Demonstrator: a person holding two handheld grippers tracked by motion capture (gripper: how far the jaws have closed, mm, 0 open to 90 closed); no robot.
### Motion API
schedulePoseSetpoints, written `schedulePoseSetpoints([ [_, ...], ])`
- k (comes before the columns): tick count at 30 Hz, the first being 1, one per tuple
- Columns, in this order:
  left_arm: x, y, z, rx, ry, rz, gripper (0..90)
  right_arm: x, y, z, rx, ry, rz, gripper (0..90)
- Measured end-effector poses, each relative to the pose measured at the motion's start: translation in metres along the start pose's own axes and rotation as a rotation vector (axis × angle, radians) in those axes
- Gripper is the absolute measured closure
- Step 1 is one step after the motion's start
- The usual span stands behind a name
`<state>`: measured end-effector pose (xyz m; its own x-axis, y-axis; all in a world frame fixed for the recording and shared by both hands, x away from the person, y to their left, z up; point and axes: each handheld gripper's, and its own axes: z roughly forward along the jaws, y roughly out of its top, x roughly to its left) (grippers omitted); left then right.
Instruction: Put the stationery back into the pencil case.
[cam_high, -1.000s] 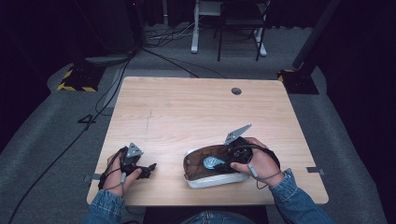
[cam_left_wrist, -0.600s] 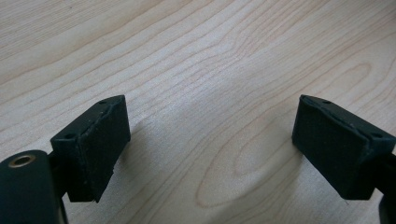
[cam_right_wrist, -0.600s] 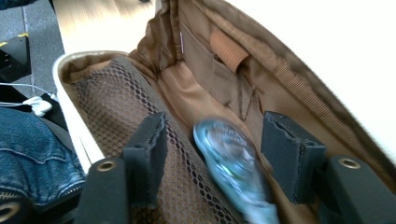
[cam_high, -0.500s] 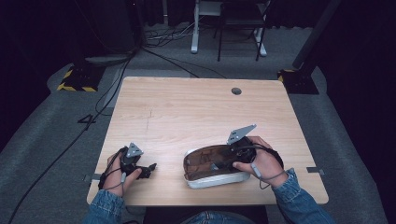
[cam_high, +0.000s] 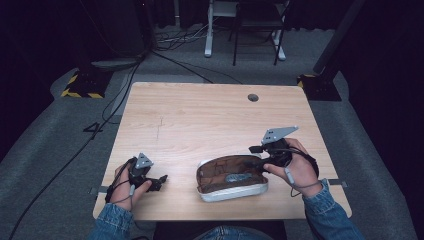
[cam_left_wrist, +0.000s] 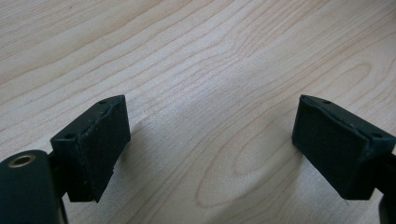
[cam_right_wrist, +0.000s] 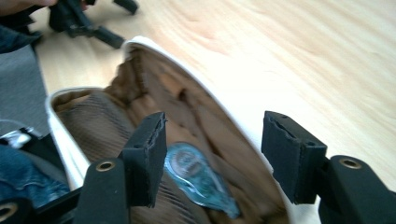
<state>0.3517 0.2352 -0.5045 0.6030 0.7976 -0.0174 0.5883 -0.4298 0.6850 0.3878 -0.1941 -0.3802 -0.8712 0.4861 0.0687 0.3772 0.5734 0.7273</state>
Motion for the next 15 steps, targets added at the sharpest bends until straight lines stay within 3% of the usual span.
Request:
schedulePoseSetpoints([
  [10,0.0,0.0,0.0,0.001,0.0,-0.003,11.3,-0.028,-0.014,-0.02,-0.035,-0.119,0.044,37.3],
  [15,0.001,0.0,0.0,0.002,0.0,-0.004,11.3,-0.038,-0.022,-0.026,-0.046,-0.151,0.074,37.3],
])
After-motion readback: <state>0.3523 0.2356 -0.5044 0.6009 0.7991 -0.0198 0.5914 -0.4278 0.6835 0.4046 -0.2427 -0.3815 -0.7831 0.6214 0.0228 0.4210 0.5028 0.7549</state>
